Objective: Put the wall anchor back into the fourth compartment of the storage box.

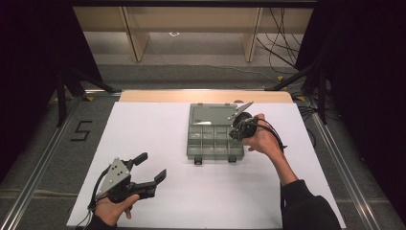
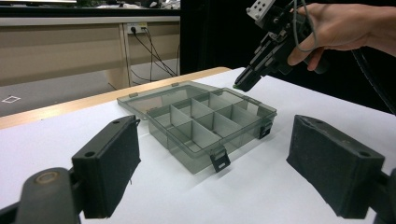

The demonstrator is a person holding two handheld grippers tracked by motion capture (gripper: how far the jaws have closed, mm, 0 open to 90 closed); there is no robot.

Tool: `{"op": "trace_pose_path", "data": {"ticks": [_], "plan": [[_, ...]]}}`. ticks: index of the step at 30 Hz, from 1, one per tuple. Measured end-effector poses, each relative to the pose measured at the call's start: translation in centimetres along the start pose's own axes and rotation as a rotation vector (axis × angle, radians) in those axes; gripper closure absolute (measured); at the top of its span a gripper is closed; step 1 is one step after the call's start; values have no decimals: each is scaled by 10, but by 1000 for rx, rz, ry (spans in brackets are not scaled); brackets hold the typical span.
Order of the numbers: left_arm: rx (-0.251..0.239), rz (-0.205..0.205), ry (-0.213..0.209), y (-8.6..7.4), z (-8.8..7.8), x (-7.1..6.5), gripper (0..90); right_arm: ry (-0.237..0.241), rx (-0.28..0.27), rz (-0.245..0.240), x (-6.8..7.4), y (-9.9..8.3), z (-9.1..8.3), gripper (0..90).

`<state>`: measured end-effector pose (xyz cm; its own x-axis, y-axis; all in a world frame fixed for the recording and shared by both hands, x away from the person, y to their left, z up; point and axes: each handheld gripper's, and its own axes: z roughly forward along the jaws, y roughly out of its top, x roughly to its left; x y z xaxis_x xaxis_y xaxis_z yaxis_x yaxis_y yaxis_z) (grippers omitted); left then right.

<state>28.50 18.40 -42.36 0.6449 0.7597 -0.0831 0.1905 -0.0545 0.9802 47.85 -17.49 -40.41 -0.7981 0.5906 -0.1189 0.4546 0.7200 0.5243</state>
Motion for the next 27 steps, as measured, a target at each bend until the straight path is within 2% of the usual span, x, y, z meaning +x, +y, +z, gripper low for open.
{"op": "trace_pose_path", "data": {"ticks": [4, 13, 16, 18, 21, 22, 23, 24, 25, 26, 27], "plan": [[0, -1, 2, 0, 0, 0, 159, -26, -3, 7, -9, -1, 5, 843], [0, -1, 6, 0, -2, 0, 159, -31, 17, 25, -19, -2, 17, 843], [0, -1, 5, 0, -2, 0, 159, -37, 15, 14, -21, -3, 19, 843], [1, 0, 5, 0, -2, 0, 159, -35, 21, 30, -23, -4, 22, 843], [1, -2, 4, 0, -2, 0, 159, -42, 20, 21, -24, -4, 25, 840], [1, 0, 4, 0, -2, 0, 159, -40, 17, 38, -24, -4, 26, 831], [0, -3, 5, 0, -2, 0, 159, -44, 11, 50, -26, -4, 28, 773], [0, -3, 5, 0, -2, 0, 159, -44, 11, 50, -26, -4, 28, 773], [-2, -2, 4, 0, -2, 1, 159, -44, 0, 63, -26, -5, 28, 688], [-2, -2, 4, 0, -2, 1, 159, -44, 0, 63, -26, -5, 28, 688], [-3, -3, 5, 0, -2, 1, 159, -45, -5, 67, -27, -4, 27, 639]]}}
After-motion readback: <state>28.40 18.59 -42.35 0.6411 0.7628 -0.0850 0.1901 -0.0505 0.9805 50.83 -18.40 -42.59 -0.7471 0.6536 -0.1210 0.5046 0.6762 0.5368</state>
